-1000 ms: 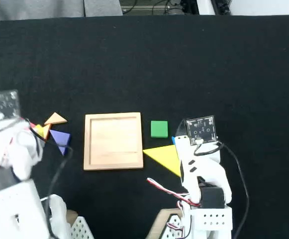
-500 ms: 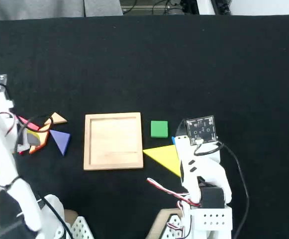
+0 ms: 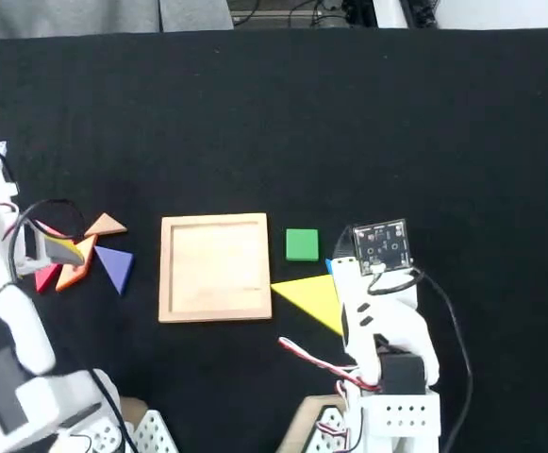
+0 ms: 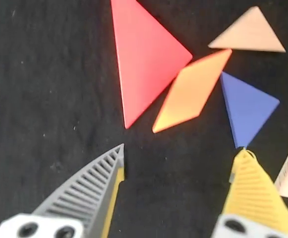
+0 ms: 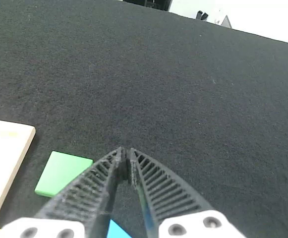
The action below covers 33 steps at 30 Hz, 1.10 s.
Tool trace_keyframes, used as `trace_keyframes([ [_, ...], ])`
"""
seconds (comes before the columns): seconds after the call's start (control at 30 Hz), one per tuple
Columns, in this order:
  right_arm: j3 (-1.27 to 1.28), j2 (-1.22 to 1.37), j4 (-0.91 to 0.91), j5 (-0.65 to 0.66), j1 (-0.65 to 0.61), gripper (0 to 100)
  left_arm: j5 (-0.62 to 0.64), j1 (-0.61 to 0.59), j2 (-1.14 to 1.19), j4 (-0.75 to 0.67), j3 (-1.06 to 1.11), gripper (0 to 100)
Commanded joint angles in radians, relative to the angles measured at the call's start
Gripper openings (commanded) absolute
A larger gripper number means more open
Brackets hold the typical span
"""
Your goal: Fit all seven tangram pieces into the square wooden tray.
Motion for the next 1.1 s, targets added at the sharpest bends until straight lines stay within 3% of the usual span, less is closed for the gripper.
trace_keyframes([
  [0.0,-0.004,-0.068,0.008,0.008,0.012,1.5,-0.003,-0.015,0.095,-0.009,-0.131,34],
  [0.43,-0.004,-0.068,0.005,0.008,0.012,1.5,-0.005,-0.012,0.450,-0.009,-0.417,34],
  [0.9,-0.004,-0.068,0.005,0.008,0.012,1.5,-0.009,0.010,0.591,-0.021,-0.483,34],
  [1.07,-0.004,-0.068,0.005,0.008,0.012,1.5,-0.003,0.016,0.624,-0.101,-0.483,34],
])
